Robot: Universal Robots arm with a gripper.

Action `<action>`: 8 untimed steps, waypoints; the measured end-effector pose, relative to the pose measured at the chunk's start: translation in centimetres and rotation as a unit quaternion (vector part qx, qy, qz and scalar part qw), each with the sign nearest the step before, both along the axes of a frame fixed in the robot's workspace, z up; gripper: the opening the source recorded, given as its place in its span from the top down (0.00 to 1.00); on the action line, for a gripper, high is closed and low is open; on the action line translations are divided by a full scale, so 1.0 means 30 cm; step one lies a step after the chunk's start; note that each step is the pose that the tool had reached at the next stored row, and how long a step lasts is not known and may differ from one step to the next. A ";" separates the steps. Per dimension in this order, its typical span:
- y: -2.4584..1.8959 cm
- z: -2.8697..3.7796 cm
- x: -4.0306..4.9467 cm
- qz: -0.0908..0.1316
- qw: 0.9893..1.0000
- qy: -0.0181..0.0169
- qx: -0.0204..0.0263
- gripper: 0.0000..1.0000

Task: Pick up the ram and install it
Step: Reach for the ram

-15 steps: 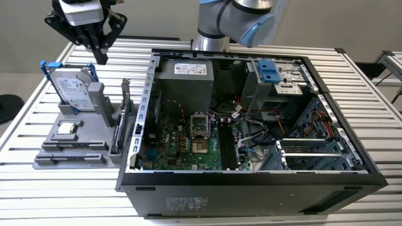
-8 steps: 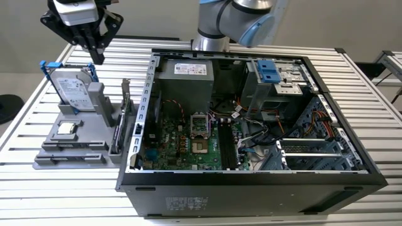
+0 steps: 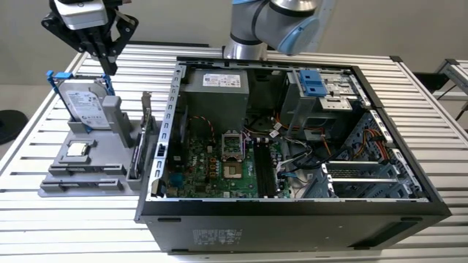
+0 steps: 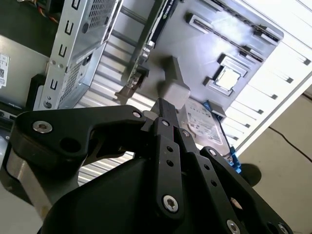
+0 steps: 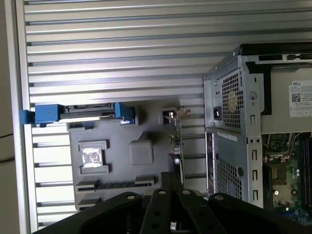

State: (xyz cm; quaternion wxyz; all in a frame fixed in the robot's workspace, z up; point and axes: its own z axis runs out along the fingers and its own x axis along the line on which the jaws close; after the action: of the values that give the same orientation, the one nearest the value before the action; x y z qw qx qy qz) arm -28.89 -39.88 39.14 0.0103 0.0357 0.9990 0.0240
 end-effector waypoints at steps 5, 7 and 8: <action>0.000 0.000 -0.015 0.000 1.000 0.000 0.000 1.00; 0.000 0.000 -0.021 0.000 1.000 0.000 0.000 1.00; 0.000 0.000 -0.025 0.000 1.000 0.000 0.000 1.00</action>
State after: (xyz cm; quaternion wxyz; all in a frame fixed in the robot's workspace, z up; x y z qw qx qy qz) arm -29.63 -39.88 39.13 0.0104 0.0357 0.9990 0.0240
